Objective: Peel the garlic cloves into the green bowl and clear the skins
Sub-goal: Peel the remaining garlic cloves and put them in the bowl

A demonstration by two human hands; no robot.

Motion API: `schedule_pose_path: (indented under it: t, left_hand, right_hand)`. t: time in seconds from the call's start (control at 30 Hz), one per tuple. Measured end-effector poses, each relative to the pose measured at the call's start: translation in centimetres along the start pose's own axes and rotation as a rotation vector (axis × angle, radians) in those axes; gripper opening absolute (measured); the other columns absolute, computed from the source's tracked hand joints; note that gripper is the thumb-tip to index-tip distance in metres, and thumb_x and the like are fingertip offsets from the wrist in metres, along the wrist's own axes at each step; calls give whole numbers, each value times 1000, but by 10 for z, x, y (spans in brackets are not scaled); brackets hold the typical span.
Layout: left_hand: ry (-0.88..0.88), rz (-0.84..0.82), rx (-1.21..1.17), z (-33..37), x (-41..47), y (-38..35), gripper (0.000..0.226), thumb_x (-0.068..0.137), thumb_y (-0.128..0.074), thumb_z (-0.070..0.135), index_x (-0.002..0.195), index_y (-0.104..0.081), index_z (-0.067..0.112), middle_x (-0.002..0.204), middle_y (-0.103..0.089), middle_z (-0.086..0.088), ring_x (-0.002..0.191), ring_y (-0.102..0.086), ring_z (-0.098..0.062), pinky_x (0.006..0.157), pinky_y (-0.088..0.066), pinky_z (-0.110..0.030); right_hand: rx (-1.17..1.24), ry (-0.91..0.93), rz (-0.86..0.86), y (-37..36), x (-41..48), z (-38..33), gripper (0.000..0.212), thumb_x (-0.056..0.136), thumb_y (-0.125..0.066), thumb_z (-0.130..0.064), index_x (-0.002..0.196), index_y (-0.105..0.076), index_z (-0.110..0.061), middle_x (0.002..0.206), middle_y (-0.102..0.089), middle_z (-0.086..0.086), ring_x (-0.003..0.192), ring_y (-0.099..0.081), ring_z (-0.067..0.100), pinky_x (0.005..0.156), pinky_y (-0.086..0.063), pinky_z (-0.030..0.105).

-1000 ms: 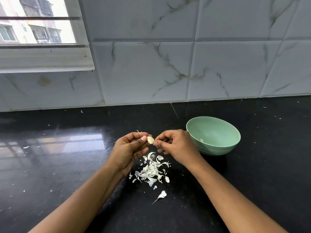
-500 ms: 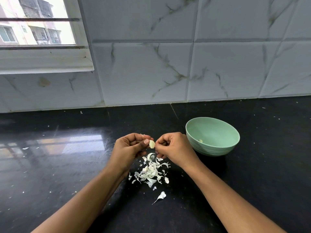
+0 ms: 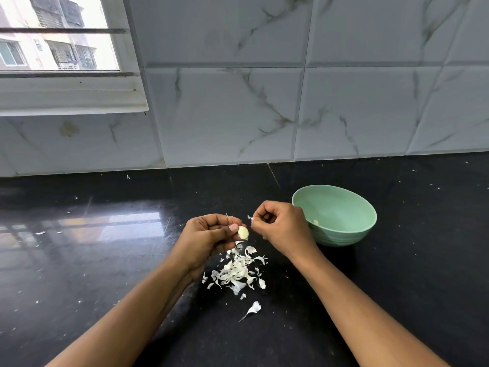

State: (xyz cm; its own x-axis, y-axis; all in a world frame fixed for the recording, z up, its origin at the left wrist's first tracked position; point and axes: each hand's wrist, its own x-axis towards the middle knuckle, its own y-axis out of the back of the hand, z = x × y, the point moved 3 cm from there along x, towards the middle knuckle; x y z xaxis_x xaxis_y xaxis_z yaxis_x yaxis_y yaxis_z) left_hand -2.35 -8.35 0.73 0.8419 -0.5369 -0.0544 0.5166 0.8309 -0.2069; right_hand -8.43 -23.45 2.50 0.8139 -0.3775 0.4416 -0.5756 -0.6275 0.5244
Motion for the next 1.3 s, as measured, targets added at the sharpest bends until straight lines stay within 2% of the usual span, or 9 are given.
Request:
schedule_pose_path:
  t: [0.2, 0.37, 0.53, 0.67, 0.87, 0.93, 1.03, 1.13, 1.3]
  left_hand:
    - [16, 69, -43, 2, 2, 5, 6, 82, -64, 2, 87, -68, 5, 76, -74, -7, 63, -70, -8, 50, -52, -16]
    - [1, 94, -55, 2, 1, 5, 2, 82, -65, 5, 84, -66, 5, 73, -74, -4, 66, -70, -6, 49, -51, -15]
    - [-40, 113, -7, 2, 1, 6, 2, 84, -65, 6, 82, -65, 5, 74, -74, -5, 65, -70, -8, 50, -52, -16]
    - [-85, 103, 52, 2, 0, 5, 5, 84, -65, 6, 79, -64, 6, 73, -73, -6, 65, -70, -9, 51, -51, -17]
    - [-160, 86, 127, 5, -1, 4, 6, 84, -67, 6, 79, -64, 8, 74, -71, -9, 65, -69, -14, 50, -52, -22]
    - [-229, 57, 257, 8, -2, 5, 8, 82, -71, 8, 87, -66, 12, 82, -72, -8, 71, -70, -17, 56, -56, -27]
    - [-548, 74, 753, 18, -4, 10, 29, 79, -75, 27, 106, -66, 33, 104, -67, 13, 85, -67, -2, 67, -55, -20]
    - [-854, 164, 1232, 28, -9, 10, 23, 80, -57, 51, 95, -71, 40, 105, -63, 23, 93, -59, 1, 60, -50, -21]
    - [-992, 156, 1345, 29, -14, 6, 29, 82, -52, 49, 84, -76, 33, 84, -68, 18, 77, -57, -8, 45, -45, -24]
  right_hand:
    - [22, -156, -402, -2, -1, 5, 11, 87, -65, -21, 80, -73, -17, 71, -72, 0, 63, -67, 10, 65, -60, 35]
    - [-87, -30, -249, 1, 1, 1, 18, 70, -81, -28, 62, -65, -24, 55, -63, -6, 46, -55, 3, 56, -51, 30]
    - [20, 12, -261, 0, -2, -3, 24, 67, -84, -20, 79, -64, -24, 68, -63, -5, 50, -54, 1, 55, -47, 24]
    - [88, 10, -205, -3, -2, -3, 13, 72, -81, -22, 81, -73, -25, 65, -69, -4, 58, -64, 9, 61, -57, 34]
    - [108, 27, -171, -4, -5, -6, 7, 78, -76, -26, 81, -75, -21, 61, -69, -2, 59, -66, 11, 62, -57, 40]
    - [84, 39, -182, -2, -4, -7, 12, 77, -75, -34, 80, -74, -22, 60, -68, -4, 58, -65, 10, 61, -57, 36]
    - [-16, 87, -187, 0, -3, -8, 11, 77, -76, -34, 78, -73, -23, 58, -62, -13, 57, -59, 1, 54, -44, 12]
    - [-105, 149, -173, 1, -4, -11, 8, 78, -75, -31, 79, -72, -24, 65, -60, -16, 60, -57, -1, 56, -39, 9]
    - [-122, 211, -146, 1, -6, -14, 6, 79, -73, -29, 80, -72, -24, 71, -65, -11, 63, -59, 3, 57, -44, 14]
